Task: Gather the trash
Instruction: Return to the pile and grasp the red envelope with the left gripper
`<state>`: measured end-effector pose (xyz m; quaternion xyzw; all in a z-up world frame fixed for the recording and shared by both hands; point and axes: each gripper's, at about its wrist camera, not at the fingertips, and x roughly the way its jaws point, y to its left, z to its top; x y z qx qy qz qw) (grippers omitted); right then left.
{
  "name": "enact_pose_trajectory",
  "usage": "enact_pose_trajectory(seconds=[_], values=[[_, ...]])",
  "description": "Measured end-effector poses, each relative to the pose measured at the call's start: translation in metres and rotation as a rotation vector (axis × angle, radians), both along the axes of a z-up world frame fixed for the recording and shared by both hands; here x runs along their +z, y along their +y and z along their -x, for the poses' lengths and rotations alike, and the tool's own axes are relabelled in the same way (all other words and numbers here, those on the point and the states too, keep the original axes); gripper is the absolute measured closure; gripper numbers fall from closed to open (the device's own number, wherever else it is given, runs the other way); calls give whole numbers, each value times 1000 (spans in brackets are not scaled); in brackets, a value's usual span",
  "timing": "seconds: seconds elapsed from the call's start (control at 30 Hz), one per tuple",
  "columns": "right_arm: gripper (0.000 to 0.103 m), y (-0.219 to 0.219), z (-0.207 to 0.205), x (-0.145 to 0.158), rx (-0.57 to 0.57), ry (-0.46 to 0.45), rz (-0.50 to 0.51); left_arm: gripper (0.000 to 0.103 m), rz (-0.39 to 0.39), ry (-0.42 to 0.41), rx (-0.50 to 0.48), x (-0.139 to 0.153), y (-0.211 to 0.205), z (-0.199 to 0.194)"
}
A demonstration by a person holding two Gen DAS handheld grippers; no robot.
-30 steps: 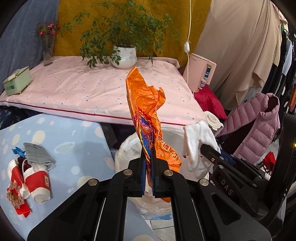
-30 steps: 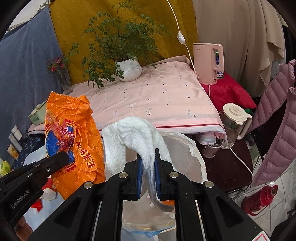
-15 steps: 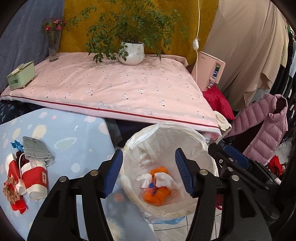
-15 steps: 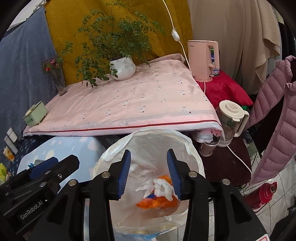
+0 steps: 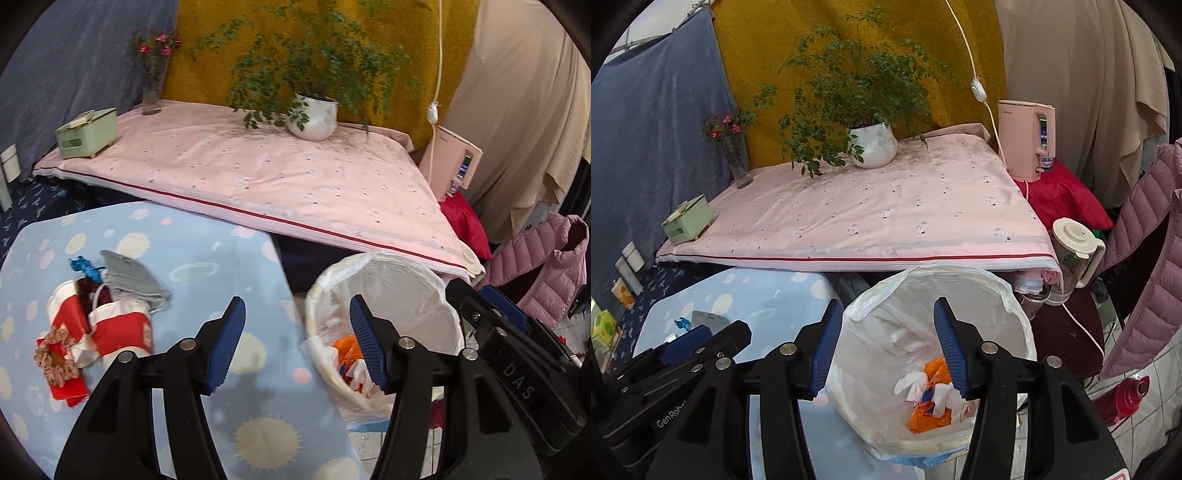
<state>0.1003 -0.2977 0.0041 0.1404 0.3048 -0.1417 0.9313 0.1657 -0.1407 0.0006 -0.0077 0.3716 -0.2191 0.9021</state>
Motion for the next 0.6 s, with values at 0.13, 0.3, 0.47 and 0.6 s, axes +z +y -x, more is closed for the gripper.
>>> enact_pose_trajectory(seconds=[0.13, 0.3, 0.47, 0.6], values=[[48, 18, -2, 4, 27, -9, -5, 39, 8, -9, 53, 3, 26, 1], [47, 44, -4, 6, 70, -10, 1, 32, 5, -6, 137, -1, 65, 1], [46, 71, -7, 4, 115, -4, 3, 29, 5, 13, 227, -10, 107, 0], [46, 95, -10, 1, 157, 5, 1, 25, 9, 43, 294, -22, 142, -1]])
